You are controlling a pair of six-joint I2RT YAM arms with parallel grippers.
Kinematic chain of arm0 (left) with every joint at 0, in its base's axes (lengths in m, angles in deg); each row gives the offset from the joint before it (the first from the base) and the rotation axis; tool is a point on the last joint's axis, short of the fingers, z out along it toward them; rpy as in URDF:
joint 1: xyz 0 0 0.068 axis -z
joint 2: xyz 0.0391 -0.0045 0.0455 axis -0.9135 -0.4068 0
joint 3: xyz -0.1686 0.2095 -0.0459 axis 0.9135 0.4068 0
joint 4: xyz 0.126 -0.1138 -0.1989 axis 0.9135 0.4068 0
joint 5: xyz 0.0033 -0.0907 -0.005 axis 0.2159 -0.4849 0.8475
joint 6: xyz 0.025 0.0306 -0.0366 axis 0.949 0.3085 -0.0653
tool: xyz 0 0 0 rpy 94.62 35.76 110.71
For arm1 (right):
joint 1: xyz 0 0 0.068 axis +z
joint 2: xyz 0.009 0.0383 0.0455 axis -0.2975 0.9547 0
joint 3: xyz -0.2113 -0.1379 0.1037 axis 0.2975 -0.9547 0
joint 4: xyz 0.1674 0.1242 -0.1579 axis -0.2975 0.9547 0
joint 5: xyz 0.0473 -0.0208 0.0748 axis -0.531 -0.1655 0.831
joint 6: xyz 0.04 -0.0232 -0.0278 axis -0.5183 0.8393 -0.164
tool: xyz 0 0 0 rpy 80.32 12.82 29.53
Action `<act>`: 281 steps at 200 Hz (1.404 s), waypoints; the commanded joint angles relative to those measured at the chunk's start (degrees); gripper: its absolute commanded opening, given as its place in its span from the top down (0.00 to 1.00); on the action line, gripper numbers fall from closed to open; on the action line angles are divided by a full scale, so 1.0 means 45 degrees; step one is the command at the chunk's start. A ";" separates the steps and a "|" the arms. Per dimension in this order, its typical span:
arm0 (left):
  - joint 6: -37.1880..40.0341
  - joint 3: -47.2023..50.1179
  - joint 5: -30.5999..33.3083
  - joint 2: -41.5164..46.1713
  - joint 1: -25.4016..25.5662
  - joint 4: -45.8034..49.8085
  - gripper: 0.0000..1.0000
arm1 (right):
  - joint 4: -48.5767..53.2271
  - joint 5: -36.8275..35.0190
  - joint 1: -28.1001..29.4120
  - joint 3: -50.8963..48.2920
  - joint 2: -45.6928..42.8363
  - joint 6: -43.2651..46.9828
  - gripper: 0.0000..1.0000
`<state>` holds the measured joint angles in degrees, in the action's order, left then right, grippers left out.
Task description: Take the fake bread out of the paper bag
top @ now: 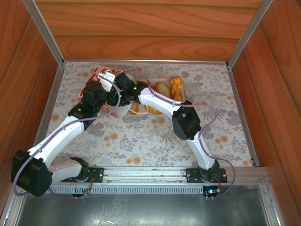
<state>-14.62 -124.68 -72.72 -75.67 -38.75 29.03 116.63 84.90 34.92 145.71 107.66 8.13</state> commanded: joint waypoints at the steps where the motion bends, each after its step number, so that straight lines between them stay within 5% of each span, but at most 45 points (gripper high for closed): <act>1: 0.0104 0.0058 0.0210 0.0274 0.0093 -0.0382 1.00 | 0.0106 -0.0341 0.0133 -0.0061 -0.0554 0.0499 0.97; 66: 0.0010 0.0141 0.1682 0.0120 -0.0247 -0.0379 1.00 | 0.0252 -0.0472 0.0057 -0.1428 -0.2331 0.1265 1.00; 205: -0.1239 -0.0395 0.1676 -0.0019 -0.1238 -0.0011 1.00 | 0.1448 -0.0774 -0.0319 -0.3024 -0.5476 0.2358 1.00; 281: -0.2197 -0.1927 0.1955 -0.0479 -0.1828 0.2542 1.00 | 0.2285 -0.0838 -0.0727 -0.3808 -0.7770 0.2887 1.00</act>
<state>-22.01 -130.52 -65.18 -77.13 -46.23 35.56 127.05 80.86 33.26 131.11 77.51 19.58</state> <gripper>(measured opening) 0.047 0.288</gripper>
